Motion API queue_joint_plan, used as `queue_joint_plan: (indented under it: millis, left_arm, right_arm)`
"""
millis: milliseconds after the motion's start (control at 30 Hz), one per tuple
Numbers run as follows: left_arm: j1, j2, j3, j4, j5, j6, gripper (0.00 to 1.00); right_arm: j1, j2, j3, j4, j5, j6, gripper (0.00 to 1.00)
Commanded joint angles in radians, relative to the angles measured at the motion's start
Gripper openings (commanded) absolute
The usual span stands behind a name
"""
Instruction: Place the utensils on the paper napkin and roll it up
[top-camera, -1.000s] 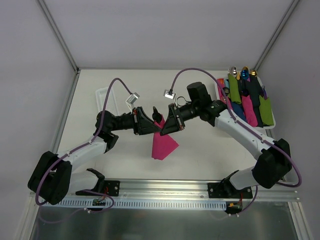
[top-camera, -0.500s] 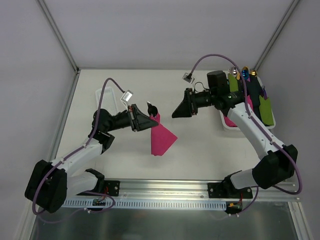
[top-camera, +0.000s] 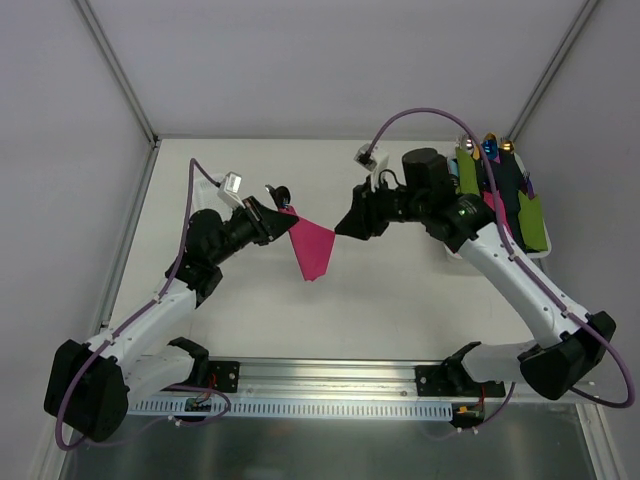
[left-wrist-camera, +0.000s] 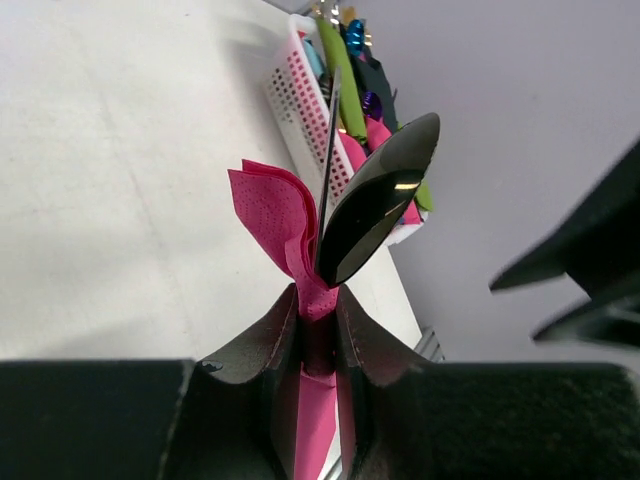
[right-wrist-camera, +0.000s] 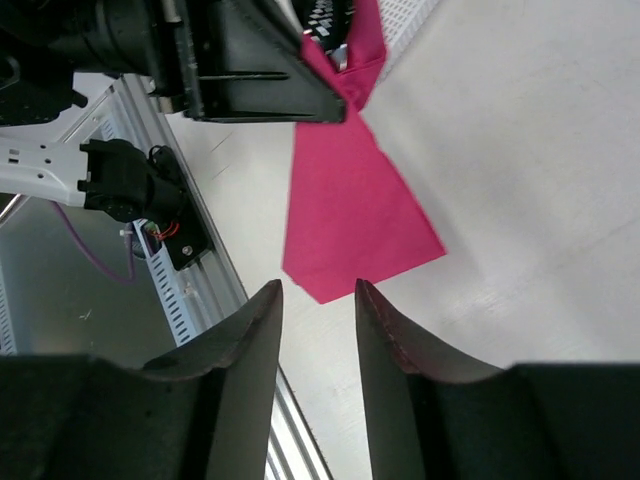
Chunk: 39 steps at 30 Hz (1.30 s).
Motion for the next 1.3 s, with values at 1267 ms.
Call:
queue_joint_plan:
  millis: [1267]
  left_arm:
    - [-0.07, -0.032, 0.044, 0.148, -0.001, -0.045, 0.0]
  right_arm:
    - [0.188, 0.237, 0.001, 0.07, 0.035, 0.092, 0.7]
